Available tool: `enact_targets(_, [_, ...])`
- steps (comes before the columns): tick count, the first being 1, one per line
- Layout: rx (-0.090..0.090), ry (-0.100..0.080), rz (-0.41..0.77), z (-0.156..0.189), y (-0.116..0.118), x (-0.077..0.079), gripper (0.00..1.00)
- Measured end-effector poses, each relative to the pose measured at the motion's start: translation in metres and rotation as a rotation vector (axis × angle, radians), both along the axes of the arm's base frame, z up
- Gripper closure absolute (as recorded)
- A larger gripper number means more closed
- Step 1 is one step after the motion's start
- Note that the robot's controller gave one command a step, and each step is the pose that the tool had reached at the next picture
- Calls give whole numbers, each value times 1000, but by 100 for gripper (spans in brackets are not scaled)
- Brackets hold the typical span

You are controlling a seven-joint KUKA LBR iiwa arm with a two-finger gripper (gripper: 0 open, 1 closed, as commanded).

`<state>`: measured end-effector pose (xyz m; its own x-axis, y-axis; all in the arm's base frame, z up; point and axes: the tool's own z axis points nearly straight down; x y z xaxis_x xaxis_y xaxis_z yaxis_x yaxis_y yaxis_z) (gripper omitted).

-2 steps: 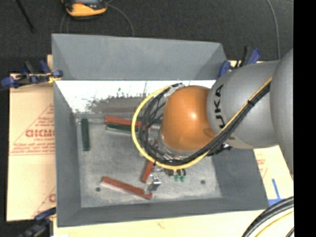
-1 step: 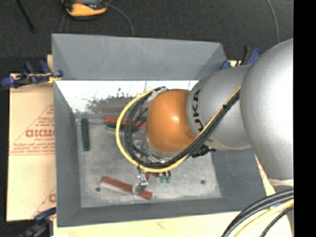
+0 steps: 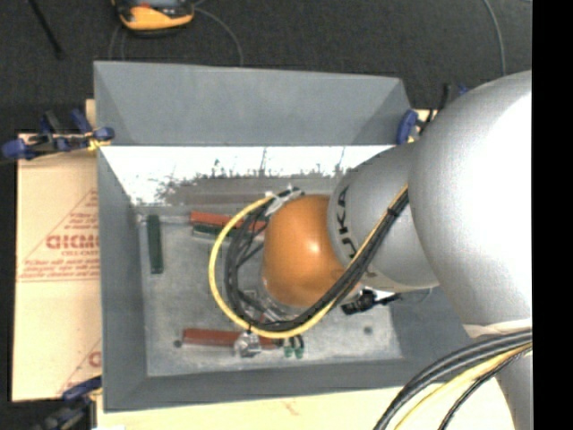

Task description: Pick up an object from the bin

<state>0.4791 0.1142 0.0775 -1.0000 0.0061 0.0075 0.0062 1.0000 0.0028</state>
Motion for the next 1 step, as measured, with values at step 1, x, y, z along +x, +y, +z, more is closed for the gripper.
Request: enact_targets(1, [0, 0, 0, 0, 0, 0, 100])
